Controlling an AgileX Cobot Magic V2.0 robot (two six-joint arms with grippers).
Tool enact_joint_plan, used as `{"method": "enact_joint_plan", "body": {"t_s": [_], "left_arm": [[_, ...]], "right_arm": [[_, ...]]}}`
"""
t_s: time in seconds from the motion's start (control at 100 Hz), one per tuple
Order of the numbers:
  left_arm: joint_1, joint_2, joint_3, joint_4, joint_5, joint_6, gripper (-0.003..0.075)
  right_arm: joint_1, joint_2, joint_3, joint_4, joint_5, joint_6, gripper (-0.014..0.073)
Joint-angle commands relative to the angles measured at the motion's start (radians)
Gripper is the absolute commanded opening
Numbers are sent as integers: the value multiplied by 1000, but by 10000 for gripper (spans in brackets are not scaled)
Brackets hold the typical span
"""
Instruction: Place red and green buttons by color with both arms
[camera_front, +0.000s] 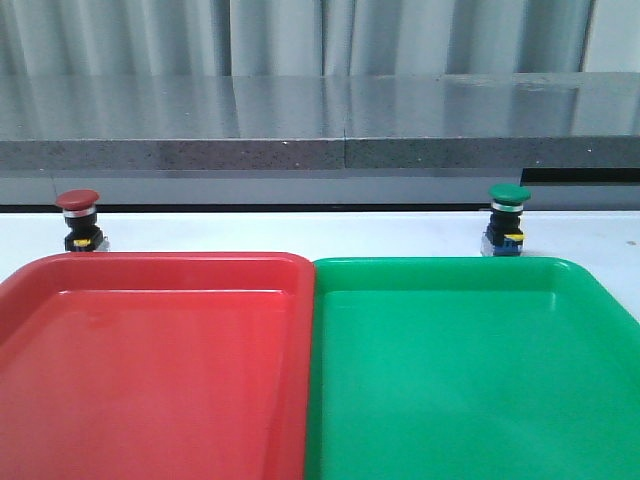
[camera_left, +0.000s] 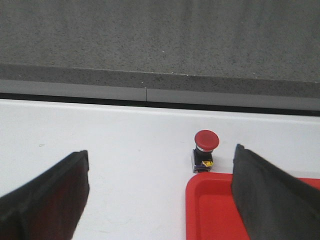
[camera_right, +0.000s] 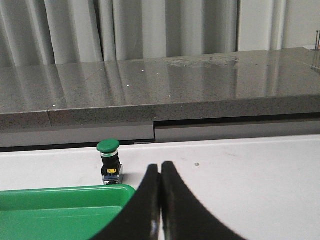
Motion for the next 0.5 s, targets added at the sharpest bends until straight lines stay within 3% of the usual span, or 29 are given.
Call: {"method": "enact_joint_plan", "body": {"t_s": [0.0, 0.49], "left_arm": [[-37, 58, -89, -14, -34, 7, 563], [-147, 516, -467, -44, 316, 7, 563]], "right_arm": [[-8, -21, -18, -9, -76, -3, -64], [-8, -21, -18, -9, -76, -3, -64]]}}
